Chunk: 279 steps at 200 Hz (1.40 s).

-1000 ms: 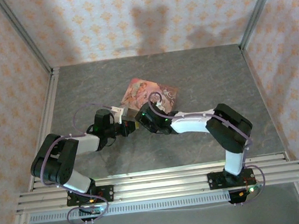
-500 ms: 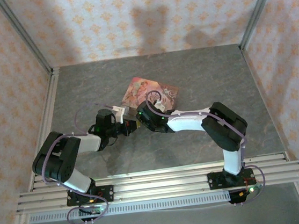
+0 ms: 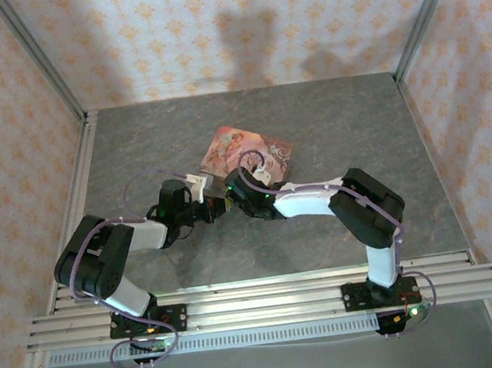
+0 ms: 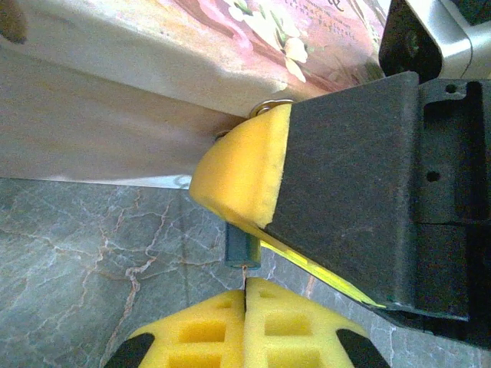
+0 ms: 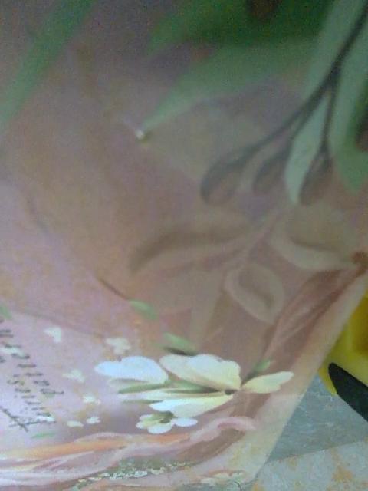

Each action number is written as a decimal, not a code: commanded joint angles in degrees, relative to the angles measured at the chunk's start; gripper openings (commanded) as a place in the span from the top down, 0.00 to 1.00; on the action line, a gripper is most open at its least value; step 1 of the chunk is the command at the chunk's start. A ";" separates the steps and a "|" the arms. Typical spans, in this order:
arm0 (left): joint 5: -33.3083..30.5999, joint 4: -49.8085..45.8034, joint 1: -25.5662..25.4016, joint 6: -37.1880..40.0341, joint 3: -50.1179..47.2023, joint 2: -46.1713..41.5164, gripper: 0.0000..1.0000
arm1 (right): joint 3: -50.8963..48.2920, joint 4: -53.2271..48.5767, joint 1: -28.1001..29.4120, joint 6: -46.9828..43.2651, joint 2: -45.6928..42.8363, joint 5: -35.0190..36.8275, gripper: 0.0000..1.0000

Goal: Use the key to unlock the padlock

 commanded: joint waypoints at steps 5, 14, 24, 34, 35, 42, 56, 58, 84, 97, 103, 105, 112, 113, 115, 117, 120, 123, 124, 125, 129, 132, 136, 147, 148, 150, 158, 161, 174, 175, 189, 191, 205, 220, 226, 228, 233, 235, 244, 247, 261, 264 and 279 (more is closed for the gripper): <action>0.21 0.82 -0.94 -0.28 0.92 -1.56 1.00 | -2.83 -0.92 0.20 -0.08 -0.36 0.26 1.00; -0.31 0.23 -0.94 -0.30 0.85 -2.11 0.93 | -3.24 -0.69 0.17 -0.08 -0.73 0.26 1.00; -0.69 -0.31 -0.94 -0.28 0.75 -2.89 0.81 | -3.76 -0.61 0.22 0.05 -1.15 0.43 1.00; -1.27 -1.14 -0.94 -0.16 0.50 -4.06 0.70 | -4.20 -0.53 0.20 0.24 -1.57 0.45 1.00; -1.30 -1.22 -0.94 -0.09 0.49 -4.18 0.70 | -4.21 -0.52 0.21 0.30 -1.64 0.44 1.00; -1.73 -2.25 -0.94 0.01 0.40 -5.14 0.64 | -4.47 -0.39 0.16 0.57 -1.87 0.44 1.00; -2.79 -4.49 -0.63 0.09 0.00 -7.51 0.56 | -4.84 -0.25 0.15 1.00 -2.29 0.35 1.00; -2.99 -4.86 -0.56 0.03 -0.03 -7.89 0.55 | -4.91 -0.30 0.16 1.12 -2.36 0.29 1.00; -3.75 -6.62 1.65 -3.66 -1.60 -11.12 0.55 | -5.28 -0.18 0.06 2.11 -2.99 -0.13 1.00; -2.33 -5.47 2.22 -6.94 -2.26 -11.25 0.57 | -5.36 -0.12 0.06 2.52 -3.26 -0.26 1.00; -1.82 -4.38 2.14 -8.72 -2.58 -11.04 0.58 | -5.52 0.12 0.13 2.76 -3.32 -0.26 1.00; -1.68 -4.02 2.11 -9.62 -2.70 -10.88 0.59 | -5.58 0.22 0.11 2.87 -3.36 -0.33 1.00; -0.93 -2.18 2.13 -12.11 -3.21 -10.23 0.60 | -5.91 0.92 0.06 3.27 -3.41 -0.39 1.00; -0.87 -1.87 2.09 -12.57 -3.26 -10.12 0.60 | -5.95 0.99 0.09 3.35 -3.44 -0.42 1.00; -0.49 -1.20 2.06 -13.04 -3.42 -9.89 0.60 | -6.09 1.25 0.05 3.46 -3.46 -0.43 1.00; -0.18 -0.57 2.05 -13.95 -3.53 -9.67 0.60 | -6.19 1.48 0.07 3.62 -3.42 -0.48 1.00; 0.07 0.34 1.92 -15.38 -3.84 -9.40 0.61 | -6.31 1.74 0.12 3.83 -3.39 -0.52 1.00; 0.15 1.01 1.89 -16.26 -4.10 -9.13 0.61 | -6.41 1.99 0.11 4.01 -3.33 -0.57 1.00; 0.15 1.17 1.88 -16.53 -4.18 -9.05 0.61 | -6.46 2.05 0.07 4.08 -3.35 -0.59 1.00; 0.16 1.39 1.83 -16.80 -4.27 -8.96 0.61 | -6.49 2.18 0.10 4.15 -3.36 -0.60 1.00; 0.13 1.82 1.71 -17.71 -4.52 -8.65 0.61 | -6.58 2.36 0.12 4.37 -3.30 -0.68 1.00; 0.15 2.14 1.62 -18.22 -4.67 -8.47 0.61 | -6.60 2.53 0.08 4.48 -3.27 -0.64 1.00; 0.30 2.57 1.34 -18.76 -4.91 -8.21 0.61 | -6.68 2.78 0.10 4.57 -3.20 -0.76 1.00; 0.47 3.59 0.72 -19.59 -5.52 -7.82 0.61 | -6.69 3.05 0.15 4.91 -2.98 -1.09 1.00; 0.49 3.65 0.64 -19.60 -5.60 -7.82 0.61 | -6.69 3.11 0.14 4.96 -3.00 -1.12 1.00; 0.50 3.87 0.51 -19.65 -5.70 -7.77 0.61 | -6.69 3.20 0.09 5.01 -2.91 -1.14 1.00; 0.59 4.38 0.06 -19.62 -6.08 -7.73 0.61 | -6.80 3.49 0.11 5.25 -2.85 -1.38 1.00; 0.67 4.48 -0.09 -19.49 -6.23 -7.79 0.62 | -6.78 3.64 0.13 5.35 -2.78 -1.47 1.00; 0.77 4.76 -0.57 -19.00 -6.67 -7.89 0.64 | -6.78 3.91 0.09 5.63 -2.58 -1.83 1.00; 0.81 4.72 -0.62 -18.95 -6.70 -7.90 0.64 | -6.78 3.94 0.11 5.63 -2.58 -1.84 1.00; 0.95 4.94 -0.84 -18.50 -7.02 -7.83 0.66 | -6.76 4.10 0.11 5.87 -2.49 -2.17 1.00; 0.95 5.01 -0.85 -18.48 -7.00 -7.77 0.67 | -6.77 4.13 0.12 5.96 -2.49 -2.19 1.00; 0.95 5.45 -0.94 -18.40 -7.08 -7.26 0.68 | -6.78 4.08 0.13 5.99 -2.58 -2.20 1.00; 1.21 6.63 -1.05 -18.47 -7.01 -6.31 0.70 | -6.78 3.97 0.08 5.99 -2.83 -2.13 1.00; 1.28 6.93 -1.11 -18.56 -6.88 -5.88 0.71 | -6.86 3.84 0.05 5.99 -2.91 -2.09 1.00; 1.30 7.02 -1.12 -18.56 -6.83 -5.71 0.71 | -6.86 3.80 0.09 5.96 -2.91 -2.10 1.00; 1.46 7.35 -1.18 -18.56 -6.62 -5.34 0.71 | -6.91 3.79 0.10 6.07 -3.00 -2.04 1.00; 1.52 7.44 -1.20 -18.62 -6.63 -5.18 0.71 | -6.94 3.83 0.08 6.01 -3.02 -2.07 1.00; 1.73 8.07 -1.36 -18.74 -6.39 -4.43 0.72 | -6.95 3.79 0.09 6.14 -3.11 -2.14 1.00; 1.81 8.22 -1.38 -18.74 -6.30 -4.21 0.72 | -7.07 3.79 0.08 6.16 -3.11 -2.18 1.00; 1.72 8.60 -1.69 -18.69 -6.02 -3.33 0.73 | -7.13 3.81 0.09 6.34 -3.19 -2.20 1.00; 1.74 8.77 -1.73 -18.73 -5.98 -3.15 0.74 | -7.13 3.83 0.13 6.34 -3.20 -2.20 1.00; 1.74 9.58 -1.82 -18.82 -5.85 -2.45 0.77 | -6.98 3.81 0.11 6.34 -3.11 -2.35 1.00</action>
